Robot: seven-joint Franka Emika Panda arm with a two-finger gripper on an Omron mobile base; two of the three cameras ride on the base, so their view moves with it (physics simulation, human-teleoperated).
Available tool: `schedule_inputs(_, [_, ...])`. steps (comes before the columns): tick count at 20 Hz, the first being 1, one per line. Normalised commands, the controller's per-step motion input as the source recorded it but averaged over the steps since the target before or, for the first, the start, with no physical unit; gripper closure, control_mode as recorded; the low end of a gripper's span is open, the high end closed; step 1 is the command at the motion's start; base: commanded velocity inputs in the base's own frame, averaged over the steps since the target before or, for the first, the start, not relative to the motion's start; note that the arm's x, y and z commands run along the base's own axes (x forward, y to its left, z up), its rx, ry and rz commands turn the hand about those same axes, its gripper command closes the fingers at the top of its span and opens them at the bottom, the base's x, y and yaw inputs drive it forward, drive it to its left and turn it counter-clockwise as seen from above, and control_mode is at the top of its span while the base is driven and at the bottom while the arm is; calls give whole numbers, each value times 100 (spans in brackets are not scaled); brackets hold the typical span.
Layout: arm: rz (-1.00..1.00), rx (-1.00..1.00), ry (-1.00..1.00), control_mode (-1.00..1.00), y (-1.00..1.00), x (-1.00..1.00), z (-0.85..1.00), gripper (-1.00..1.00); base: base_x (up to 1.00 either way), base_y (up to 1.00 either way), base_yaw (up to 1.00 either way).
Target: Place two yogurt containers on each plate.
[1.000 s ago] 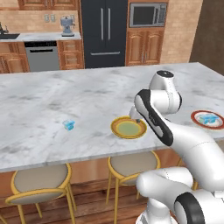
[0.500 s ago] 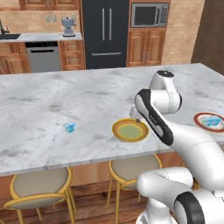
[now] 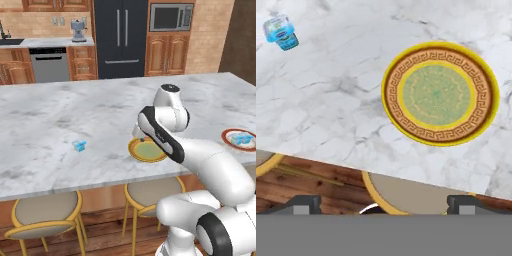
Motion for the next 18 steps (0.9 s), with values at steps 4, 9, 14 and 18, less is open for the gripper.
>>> schedule_inputs(4, [28,0,2,-100,100,52,-33,-100,0,0,0])
schedule_inputs(9, [23,0,6,-100,98,44,-13,-100,0,0,0])
schedule_inputs(14, [12,0,14,-100,60,8,0,-100,0,0,0])
schedule_inputs(18, [0,-1,10,-100,23,20,-1,-100,0,0,0])
